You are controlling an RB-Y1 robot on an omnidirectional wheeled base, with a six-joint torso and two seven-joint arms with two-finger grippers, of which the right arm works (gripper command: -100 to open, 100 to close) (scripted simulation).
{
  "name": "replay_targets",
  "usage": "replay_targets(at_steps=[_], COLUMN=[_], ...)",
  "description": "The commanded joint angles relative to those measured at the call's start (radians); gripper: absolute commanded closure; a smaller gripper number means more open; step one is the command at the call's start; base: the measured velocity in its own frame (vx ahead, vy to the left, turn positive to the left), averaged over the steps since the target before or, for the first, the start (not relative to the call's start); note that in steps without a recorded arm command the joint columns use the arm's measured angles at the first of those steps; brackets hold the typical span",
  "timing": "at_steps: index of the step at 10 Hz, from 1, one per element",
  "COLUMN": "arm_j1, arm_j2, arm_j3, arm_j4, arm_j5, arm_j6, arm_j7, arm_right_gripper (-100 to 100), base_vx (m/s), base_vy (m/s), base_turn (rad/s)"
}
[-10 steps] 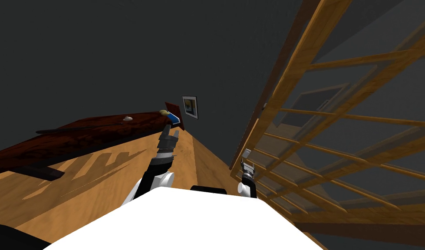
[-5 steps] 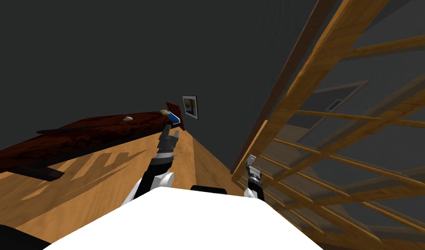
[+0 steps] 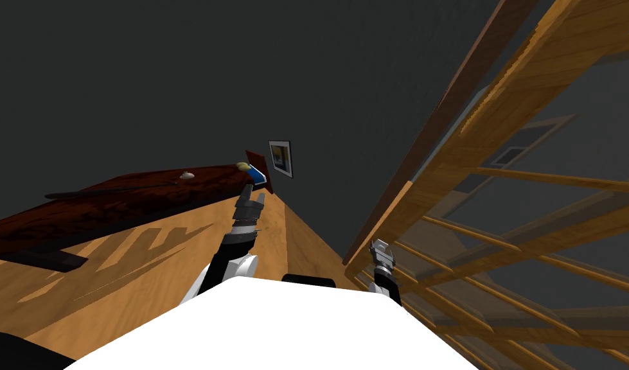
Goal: Pull the door open
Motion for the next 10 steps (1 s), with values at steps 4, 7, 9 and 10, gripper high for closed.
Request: replay_targets(at_steps=[4,7,9,10], arm_j1=[0.001,0.003,0.006,0.008], arm_j2=[0.001,-0.002,-0.005,-0.007], arm_j3=[0.0,0.017,0.033,0.046], arm_j4=[-0.003,-0.009,-0.016,-0.021], arm_j5=[0.0,0.009,0.017,0.024], arm_j6=[0.003,0.005,0.006,0.007], arm_j7=[0.003,-0.009,-0.022,-0.032], arm_right_gripper=[100,100,100,100], base_vx=[-0.013,-0.048,-0.212,-0.198], base_vy=[-0.002,-0.001,-0.013,0.005], base_turn=[0.006,0.014,0.066,0.06])
